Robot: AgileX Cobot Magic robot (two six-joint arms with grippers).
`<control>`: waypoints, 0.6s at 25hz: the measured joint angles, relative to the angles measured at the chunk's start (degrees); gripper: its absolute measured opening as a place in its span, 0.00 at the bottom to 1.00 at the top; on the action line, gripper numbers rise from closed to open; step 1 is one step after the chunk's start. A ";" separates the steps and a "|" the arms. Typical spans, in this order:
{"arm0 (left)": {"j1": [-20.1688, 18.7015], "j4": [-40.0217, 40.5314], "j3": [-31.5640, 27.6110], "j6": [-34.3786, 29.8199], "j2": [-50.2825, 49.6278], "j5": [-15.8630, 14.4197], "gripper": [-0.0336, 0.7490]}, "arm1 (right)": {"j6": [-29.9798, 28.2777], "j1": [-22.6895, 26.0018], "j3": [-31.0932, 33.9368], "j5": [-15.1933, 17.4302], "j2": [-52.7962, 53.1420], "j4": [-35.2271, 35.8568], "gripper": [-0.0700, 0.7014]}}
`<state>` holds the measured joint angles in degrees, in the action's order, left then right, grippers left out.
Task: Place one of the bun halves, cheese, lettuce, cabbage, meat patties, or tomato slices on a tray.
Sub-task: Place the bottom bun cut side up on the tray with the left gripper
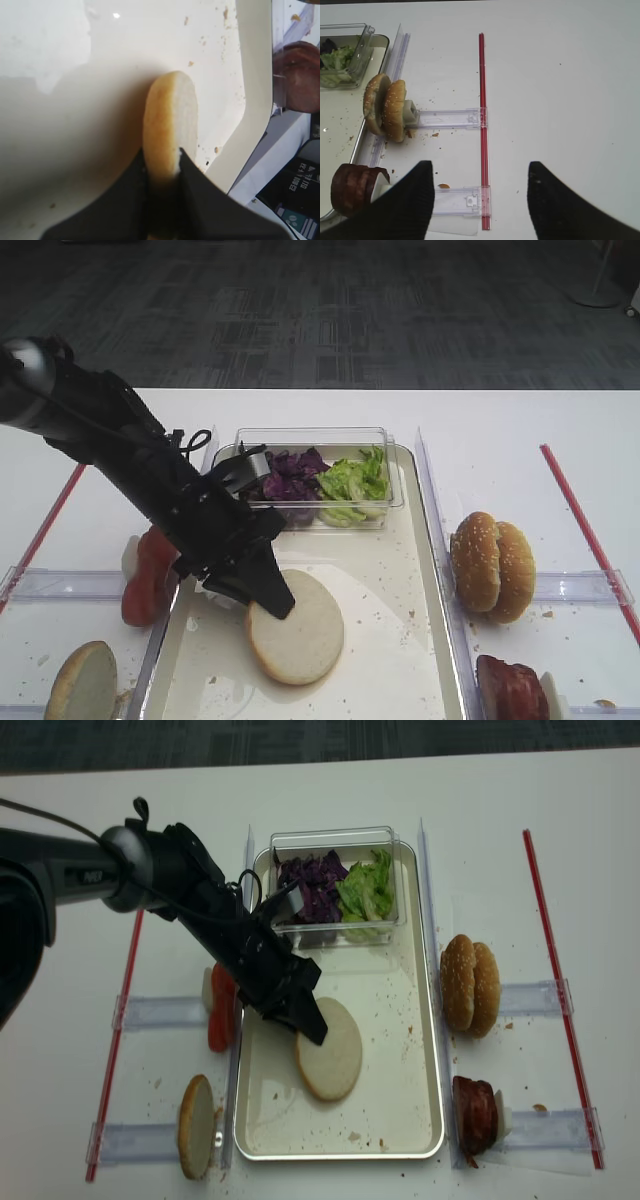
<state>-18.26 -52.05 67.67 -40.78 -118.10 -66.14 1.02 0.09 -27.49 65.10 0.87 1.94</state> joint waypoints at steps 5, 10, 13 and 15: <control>0.00 -0.35 0.00 -0.34 0.00 0.65 0.13 | 0.00 0.00 0.00 0.00 0.00 0.00 0.67; 0.00 -0.35 0.00 -0.63 0.00 0.75 0.13 | 0.10 0.00 0.00 0.00 0.00 0.00 0.67; 0.00 -0.35 0.00 -0.63 0.00 0.86 0.14 | 0.10 0.00 0.00 0.00 0.00 0.00 0.67; 0.00 -0.47 0.00 -0.63 0.00 0.86 0.18 | 0.10 0.00 0.00 0.00 0.00 0.00 0.67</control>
<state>-18.26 -52.52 67.67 -41.41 -118.10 -65.28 1.12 0.09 -27.49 65.10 0.87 1.94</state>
